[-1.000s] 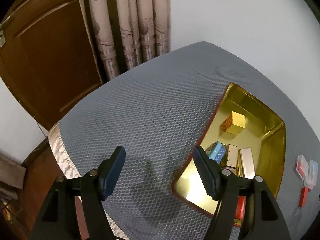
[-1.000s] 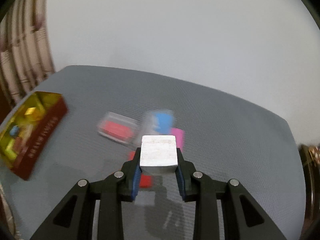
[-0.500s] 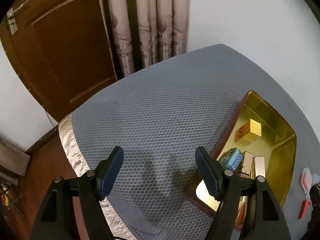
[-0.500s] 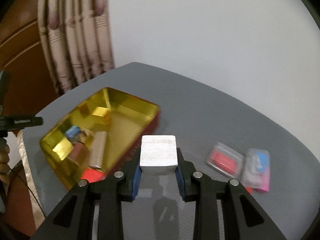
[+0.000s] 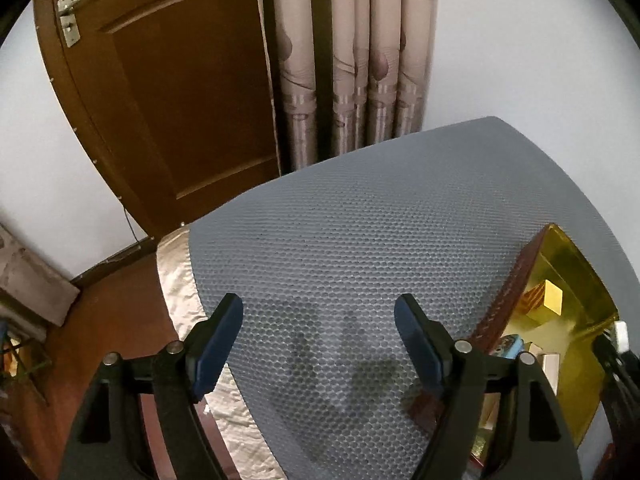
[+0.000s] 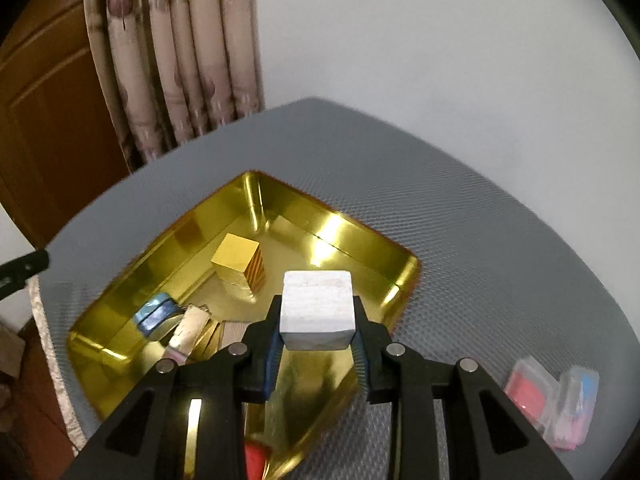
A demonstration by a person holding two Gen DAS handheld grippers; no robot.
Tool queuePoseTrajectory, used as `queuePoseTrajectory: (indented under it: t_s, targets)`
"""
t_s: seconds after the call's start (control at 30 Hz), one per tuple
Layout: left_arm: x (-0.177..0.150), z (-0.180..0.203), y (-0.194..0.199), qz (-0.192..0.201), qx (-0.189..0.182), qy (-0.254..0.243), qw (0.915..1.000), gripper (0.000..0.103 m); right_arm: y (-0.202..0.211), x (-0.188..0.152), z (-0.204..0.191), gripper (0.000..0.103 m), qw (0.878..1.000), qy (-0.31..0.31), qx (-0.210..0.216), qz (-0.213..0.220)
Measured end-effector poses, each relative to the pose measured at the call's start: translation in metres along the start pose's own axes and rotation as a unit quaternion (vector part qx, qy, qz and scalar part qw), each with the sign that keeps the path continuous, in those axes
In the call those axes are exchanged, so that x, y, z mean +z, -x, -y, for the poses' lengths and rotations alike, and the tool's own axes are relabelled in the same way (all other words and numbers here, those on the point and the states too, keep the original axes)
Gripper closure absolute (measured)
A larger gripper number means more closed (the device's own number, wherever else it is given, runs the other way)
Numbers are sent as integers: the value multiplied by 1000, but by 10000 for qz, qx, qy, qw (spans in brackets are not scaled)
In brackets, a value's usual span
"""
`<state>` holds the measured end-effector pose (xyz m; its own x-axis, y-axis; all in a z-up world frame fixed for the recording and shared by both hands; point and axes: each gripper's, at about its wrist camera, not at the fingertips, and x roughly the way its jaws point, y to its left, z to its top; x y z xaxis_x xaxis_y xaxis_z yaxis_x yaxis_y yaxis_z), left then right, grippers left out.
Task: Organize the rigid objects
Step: 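Carry the silver cube with the right tool over the tray, then open the right tool to drop the silver cube in the tray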
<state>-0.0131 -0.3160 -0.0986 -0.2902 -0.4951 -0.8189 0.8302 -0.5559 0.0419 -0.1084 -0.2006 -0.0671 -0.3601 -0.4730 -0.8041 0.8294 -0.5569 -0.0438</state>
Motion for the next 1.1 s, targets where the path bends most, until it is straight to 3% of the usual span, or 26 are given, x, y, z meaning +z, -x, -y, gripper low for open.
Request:
queuePoseTrajectory:
  t_s: [0.2,0.53,0.8,1.1]
  targets:
    - [-1,1,-1,-52,-86,11,9999,28,-31,11,-1,73,9991,188,-4,-378]
    - [-2,2,-5,-163,-179,-77,9997,28,-63,16,-2,73,9982,133,-66,-574]
    - [-4,1,-8,-276,-324,13,9991,28,-64,13,-1,73,9981,133,-217,-560]
    - [-5,1,-4,-175,-407,-19,9990,28,-40,10,-5,64,9994,-22,-212,-260]
